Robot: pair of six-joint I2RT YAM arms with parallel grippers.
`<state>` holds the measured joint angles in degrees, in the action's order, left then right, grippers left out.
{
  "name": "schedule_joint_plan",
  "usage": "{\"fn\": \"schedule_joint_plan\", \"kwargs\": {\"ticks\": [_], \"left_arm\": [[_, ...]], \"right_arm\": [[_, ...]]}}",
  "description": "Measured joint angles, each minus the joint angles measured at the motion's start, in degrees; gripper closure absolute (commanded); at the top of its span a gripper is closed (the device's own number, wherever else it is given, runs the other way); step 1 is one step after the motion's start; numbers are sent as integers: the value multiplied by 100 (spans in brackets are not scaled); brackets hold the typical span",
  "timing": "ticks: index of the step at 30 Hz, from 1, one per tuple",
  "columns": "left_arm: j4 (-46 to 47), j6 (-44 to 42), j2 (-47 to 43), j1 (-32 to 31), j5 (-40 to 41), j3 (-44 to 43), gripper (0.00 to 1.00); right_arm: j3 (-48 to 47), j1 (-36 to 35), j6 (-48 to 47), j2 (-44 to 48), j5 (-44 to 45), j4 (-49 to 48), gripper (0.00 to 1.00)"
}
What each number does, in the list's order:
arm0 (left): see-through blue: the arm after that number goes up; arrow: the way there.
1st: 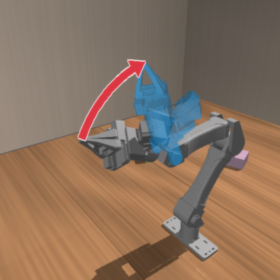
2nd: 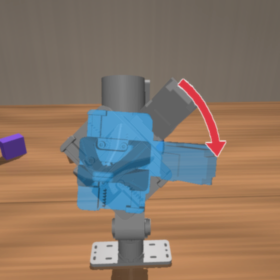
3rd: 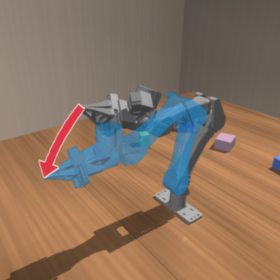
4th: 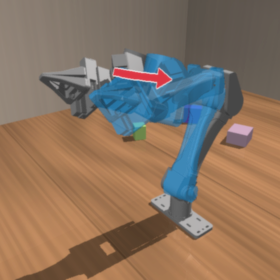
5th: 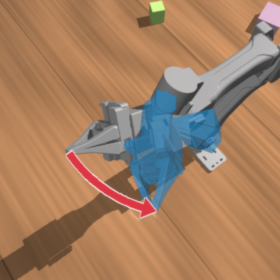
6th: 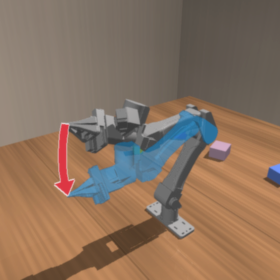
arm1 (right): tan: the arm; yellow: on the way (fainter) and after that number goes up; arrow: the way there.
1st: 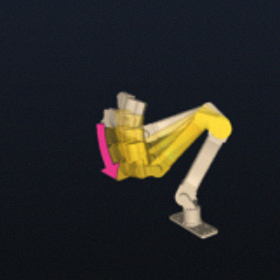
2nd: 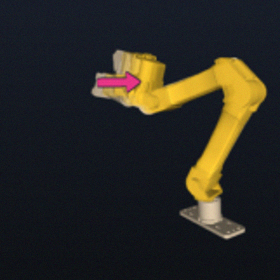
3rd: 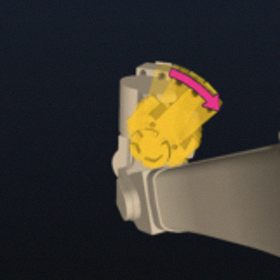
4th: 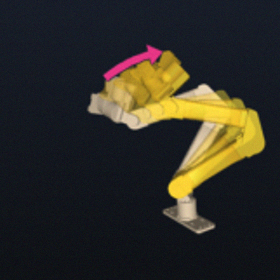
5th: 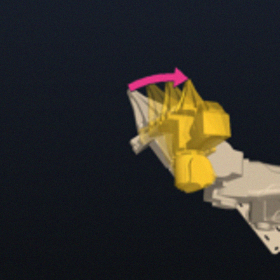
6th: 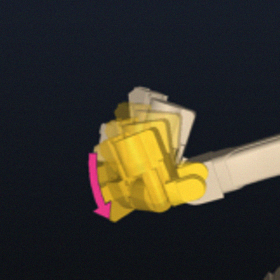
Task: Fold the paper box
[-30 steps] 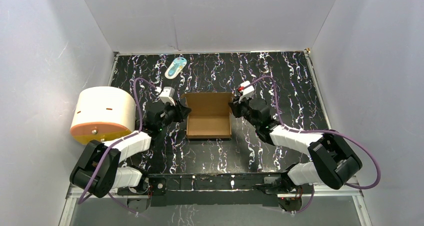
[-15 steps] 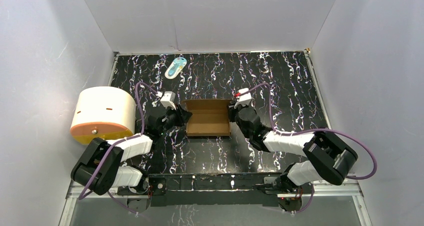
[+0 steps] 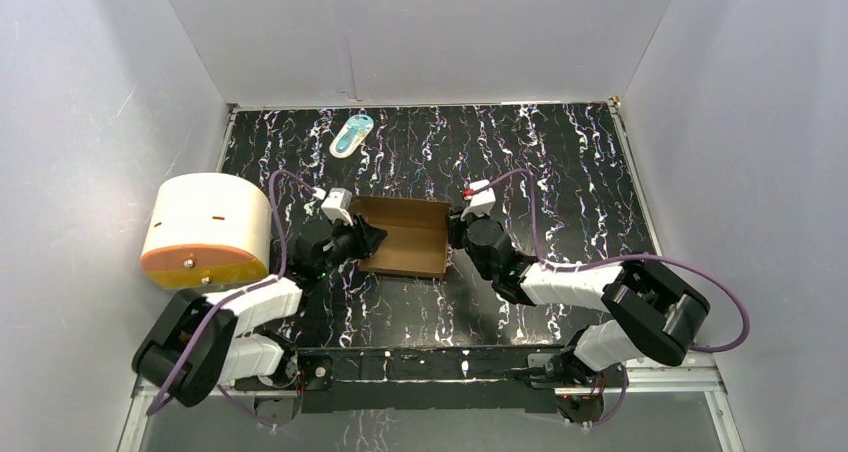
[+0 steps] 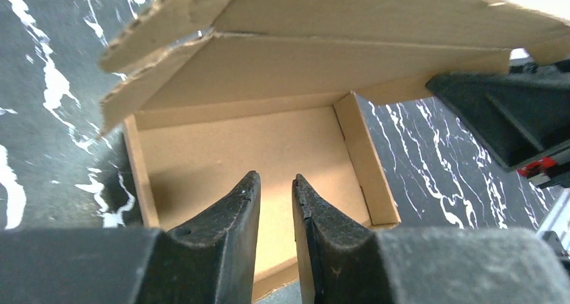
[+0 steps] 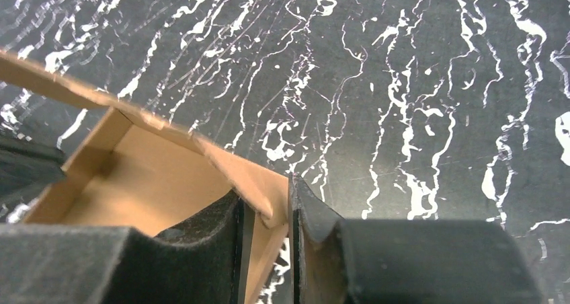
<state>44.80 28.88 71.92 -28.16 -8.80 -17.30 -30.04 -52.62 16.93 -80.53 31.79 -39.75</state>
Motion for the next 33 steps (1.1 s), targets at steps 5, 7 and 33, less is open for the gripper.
{"fn": "schedule_joint_plan", "kwargs": {"ticks": [5,7,33], "left_arm": [[-492,-295,-887,9,533,0,65],[-588,-382,-1106,42,726,2,63],[286,-1845,35,981,-824,-426,47]], "right_arm": [[142,68,-828,-7,-247,-179,69],[177,192,-1147,4,-531,-199,74],[-509,2378,-3917,-20,-5521,667,100]]}}
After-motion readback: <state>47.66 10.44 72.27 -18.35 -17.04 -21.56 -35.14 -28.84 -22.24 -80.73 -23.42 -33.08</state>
